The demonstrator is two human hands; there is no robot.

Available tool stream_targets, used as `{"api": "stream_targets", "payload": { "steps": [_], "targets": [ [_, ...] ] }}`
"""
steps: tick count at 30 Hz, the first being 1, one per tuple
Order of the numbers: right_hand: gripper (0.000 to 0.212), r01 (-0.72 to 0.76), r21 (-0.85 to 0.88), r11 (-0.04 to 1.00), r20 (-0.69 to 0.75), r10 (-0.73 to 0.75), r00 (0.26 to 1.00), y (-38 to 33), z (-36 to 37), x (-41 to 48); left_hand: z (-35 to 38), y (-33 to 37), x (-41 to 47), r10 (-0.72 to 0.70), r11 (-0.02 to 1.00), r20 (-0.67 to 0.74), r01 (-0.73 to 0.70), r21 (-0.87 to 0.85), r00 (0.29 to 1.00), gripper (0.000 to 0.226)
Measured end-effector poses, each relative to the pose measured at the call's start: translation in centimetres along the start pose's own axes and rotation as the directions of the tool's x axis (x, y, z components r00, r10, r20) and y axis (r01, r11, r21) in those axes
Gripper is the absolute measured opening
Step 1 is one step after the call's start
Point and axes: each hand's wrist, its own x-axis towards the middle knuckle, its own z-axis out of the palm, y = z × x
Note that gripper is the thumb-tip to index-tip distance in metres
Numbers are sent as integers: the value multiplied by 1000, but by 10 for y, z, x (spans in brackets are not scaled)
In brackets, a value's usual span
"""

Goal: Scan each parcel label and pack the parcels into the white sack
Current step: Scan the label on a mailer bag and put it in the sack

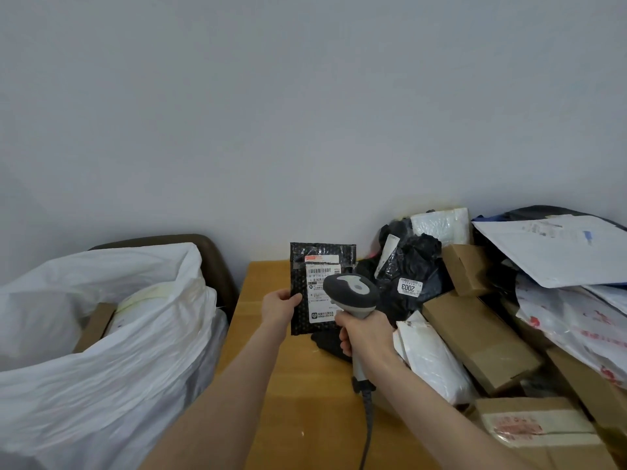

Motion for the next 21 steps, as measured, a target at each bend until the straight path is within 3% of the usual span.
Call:
{"api": "stream_targets", "payload": {
  "steps": [6, 13, 18, 21],
  "targets": [
    [13, 93, -13, 996, 100, -91, 991, -33, 83, 32, -68, 34, 45, 114, 993, -11, -114, -6, 993, 14],
    [9, 48, 62, 997, 233, -61, 971, -76, 249, 76, -250, 67, 129, 229, 969, -299, -187, 162, 926, 13],
    [9, -39, 41, 998, 238, 28, 971, -67, 333, 94, -369, 27, 170, 198, 944, -498, -27, 330, 844, 23],
    [6, -74, 36, 997, 205, 65, 977, -57, 354, 105, -401, -12, 186, 84, 910, -441, 111, 398, 893, 20]
  ]
}}
